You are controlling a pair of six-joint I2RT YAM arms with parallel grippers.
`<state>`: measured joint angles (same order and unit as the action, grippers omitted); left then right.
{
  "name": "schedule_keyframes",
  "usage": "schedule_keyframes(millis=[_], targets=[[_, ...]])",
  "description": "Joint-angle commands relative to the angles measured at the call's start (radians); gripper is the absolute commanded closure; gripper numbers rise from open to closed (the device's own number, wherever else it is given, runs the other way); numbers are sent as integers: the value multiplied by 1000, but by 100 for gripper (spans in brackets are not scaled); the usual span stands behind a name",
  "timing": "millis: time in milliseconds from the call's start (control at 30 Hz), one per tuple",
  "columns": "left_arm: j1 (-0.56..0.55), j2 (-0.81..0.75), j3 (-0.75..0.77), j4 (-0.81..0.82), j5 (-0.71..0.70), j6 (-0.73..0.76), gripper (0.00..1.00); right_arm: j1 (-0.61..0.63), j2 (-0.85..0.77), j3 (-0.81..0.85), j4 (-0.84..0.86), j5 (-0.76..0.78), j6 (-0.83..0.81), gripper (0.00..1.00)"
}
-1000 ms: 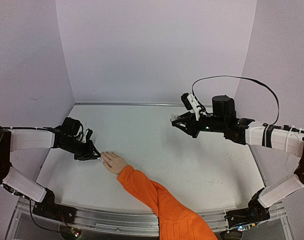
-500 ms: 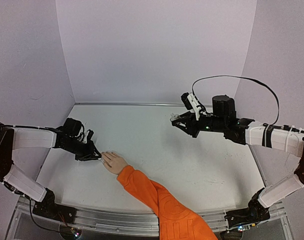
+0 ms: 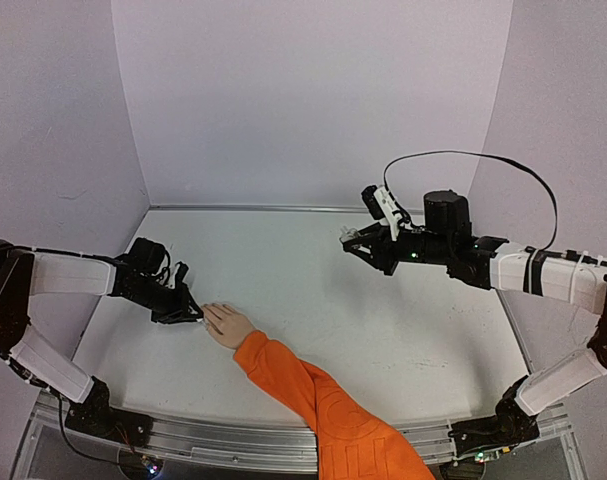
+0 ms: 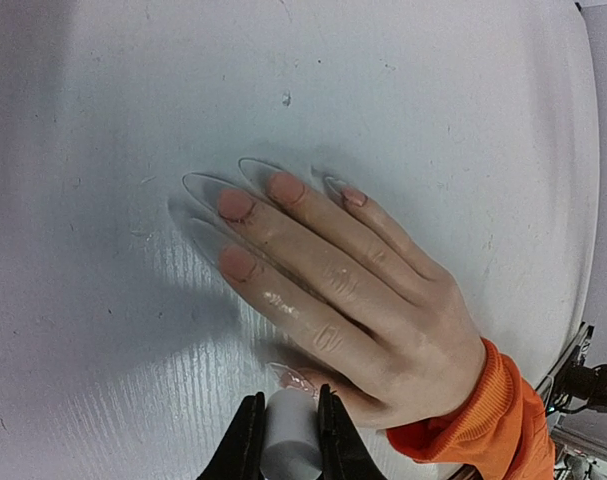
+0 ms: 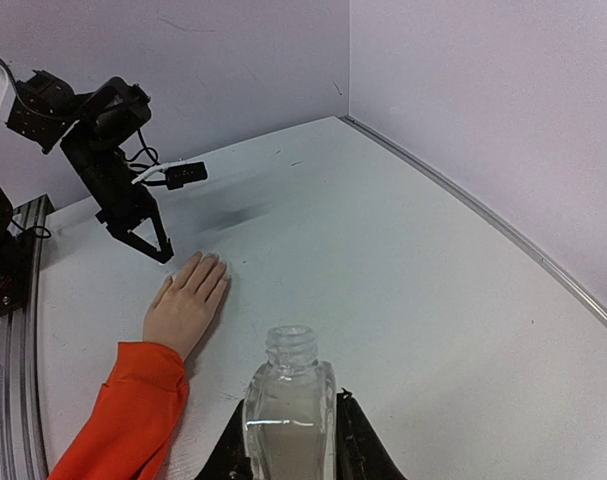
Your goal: Paint the nails
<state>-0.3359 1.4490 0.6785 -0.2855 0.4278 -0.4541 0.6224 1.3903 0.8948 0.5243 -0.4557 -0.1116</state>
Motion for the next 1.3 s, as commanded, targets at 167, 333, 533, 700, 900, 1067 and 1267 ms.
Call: schedule_keyframes(millis=[167,333,533,700,900,1067,1267], targets=[[-5,6,30,46,-17,-3,100,-4,-9,29,62,-13,11,100],[-3,14,38,51,-22,-1,100,-6,-7,30,62,-12,12,100],[-2,14,39,52,-32,0,100,-6,-1,33,62,-14,12,100],[0,2,35,58,-48,0,100,-7,4,33,62,-15,12,100],[11,-25,22,60,-84,-7,100,-8,7,34,62,-17,13,100],[22,-82,-5,58,-130,-22,100,-7,7,35,62,-18,13,100],[27,-144,-20,32,-116,-19,100,-9,4,34,62,-24,13,100]])
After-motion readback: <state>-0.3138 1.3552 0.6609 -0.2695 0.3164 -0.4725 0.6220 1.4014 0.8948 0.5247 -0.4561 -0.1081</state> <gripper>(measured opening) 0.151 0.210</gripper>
